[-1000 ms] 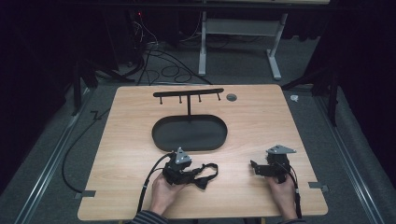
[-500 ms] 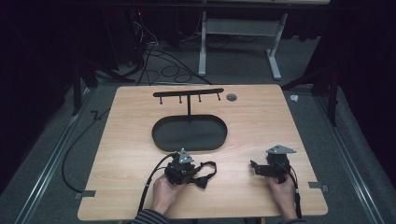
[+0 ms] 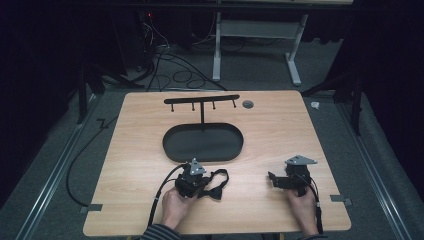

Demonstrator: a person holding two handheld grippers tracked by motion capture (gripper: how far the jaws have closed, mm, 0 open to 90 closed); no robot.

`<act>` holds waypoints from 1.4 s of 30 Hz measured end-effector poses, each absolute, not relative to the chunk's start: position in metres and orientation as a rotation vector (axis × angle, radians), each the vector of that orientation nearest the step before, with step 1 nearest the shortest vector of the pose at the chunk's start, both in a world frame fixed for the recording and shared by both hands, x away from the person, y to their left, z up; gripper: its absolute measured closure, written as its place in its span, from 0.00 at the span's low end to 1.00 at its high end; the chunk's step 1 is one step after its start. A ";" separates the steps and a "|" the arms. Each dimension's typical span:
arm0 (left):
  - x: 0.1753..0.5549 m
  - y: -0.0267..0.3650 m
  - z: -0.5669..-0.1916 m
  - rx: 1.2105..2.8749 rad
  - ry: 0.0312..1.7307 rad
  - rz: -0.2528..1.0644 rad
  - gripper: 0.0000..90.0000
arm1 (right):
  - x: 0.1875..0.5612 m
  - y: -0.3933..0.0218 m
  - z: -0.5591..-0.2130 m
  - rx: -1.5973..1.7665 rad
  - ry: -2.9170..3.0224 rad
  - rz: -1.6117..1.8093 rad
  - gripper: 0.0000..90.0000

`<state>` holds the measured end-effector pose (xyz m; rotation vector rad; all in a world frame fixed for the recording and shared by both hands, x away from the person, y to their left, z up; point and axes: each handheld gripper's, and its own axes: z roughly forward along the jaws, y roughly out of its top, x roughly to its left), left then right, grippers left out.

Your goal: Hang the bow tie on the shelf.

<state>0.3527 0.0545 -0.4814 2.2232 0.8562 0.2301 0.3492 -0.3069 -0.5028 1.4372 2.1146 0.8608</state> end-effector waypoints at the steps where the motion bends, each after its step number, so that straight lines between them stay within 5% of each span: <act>1: 0.351 0.056 -0.479 2.212 0.856 0.236 0.99 | 0.349 -0.307 -0.503 1.437 2.116 0.861 0.17; 42: 0.354 0.096 -0.415 2.020 0.813 0.327 0.99 | 0.348 -0.306 -0.503 1.434 2.119 0.863 0.17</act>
